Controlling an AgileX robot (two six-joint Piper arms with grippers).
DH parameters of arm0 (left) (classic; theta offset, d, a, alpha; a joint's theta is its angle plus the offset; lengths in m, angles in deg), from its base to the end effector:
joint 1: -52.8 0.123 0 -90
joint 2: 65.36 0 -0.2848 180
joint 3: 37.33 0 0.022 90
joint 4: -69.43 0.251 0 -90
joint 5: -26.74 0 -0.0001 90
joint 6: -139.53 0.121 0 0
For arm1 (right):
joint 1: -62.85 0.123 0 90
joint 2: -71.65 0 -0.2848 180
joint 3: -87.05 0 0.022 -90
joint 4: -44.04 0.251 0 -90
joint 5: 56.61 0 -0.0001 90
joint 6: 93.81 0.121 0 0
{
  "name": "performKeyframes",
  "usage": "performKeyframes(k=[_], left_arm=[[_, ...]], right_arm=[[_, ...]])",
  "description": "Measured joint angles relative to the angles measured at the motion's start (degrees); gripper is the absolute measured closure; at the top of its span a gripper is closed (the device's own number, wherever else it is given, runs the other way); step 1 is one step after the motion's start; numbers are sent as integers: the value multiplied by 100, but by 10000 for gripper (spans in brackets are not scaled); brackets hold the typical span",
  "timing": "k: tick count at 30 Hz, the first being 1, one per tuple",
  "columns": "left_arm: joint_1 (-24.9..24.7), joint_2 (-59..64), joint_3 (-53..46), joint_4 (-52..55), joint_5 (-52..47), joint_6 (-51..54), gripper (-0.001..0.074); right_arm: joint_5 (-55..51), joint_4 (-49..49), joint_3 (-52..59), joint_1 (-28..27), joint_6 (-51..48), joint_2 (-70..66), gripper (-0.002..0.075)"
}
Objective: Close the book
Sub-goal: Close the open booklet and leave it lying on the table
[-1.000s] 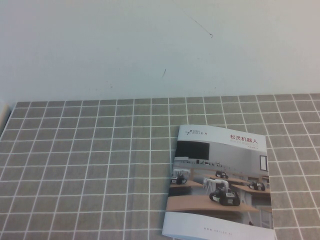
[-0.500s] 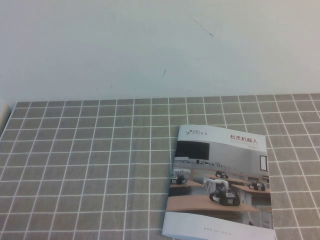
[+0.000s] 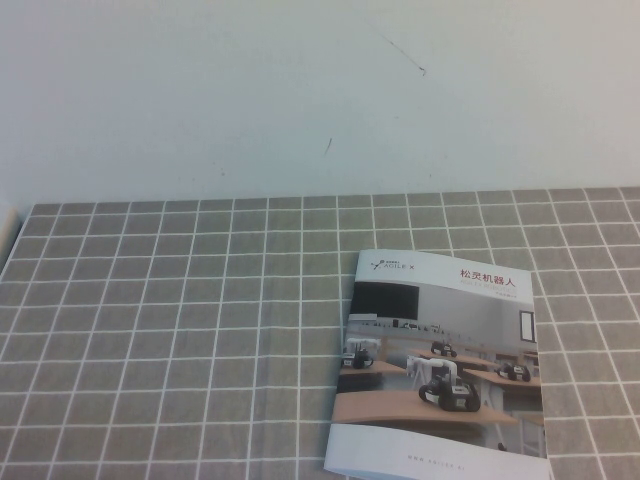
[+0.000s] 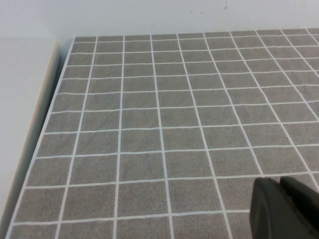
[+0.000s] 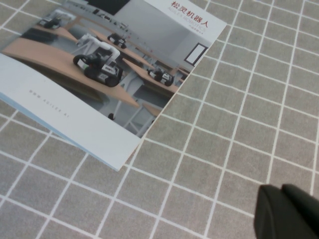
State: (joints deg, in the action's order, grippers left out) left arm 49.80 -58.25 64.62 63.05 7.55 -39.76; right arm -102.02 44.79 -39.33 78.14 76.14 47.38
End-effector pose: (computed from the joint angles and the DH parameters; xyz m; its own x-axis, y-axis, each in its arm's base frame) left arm 0.0825 -0.0088 0.1715 -0.2527 -0.0795 -0.9643 0.0645 0.9930 -0.0988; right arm 0.0790 0.0228 0.2477 -0.4774 -0.3020 -0.8252 -0.3551 0.9253 -0.1332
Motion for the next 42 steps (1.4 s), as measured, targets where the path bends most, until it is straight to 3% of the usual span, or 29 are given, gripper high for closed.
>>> performKeyframes(k=[26, 34, 42], left_arm=[[0, 0, 0, 0, 0, -13, 739], [0, 0, 0, 0, 0, -13, 739], [0, 0, 0, 0, 0, -13, 739]], right_arm=[[168, -13, 77, -30, -52, 52, 729], [1666, -117, 1078, -1054, -273, 861, 729], [2480, -140, 2450, -1377, -286, 1699, 729]])
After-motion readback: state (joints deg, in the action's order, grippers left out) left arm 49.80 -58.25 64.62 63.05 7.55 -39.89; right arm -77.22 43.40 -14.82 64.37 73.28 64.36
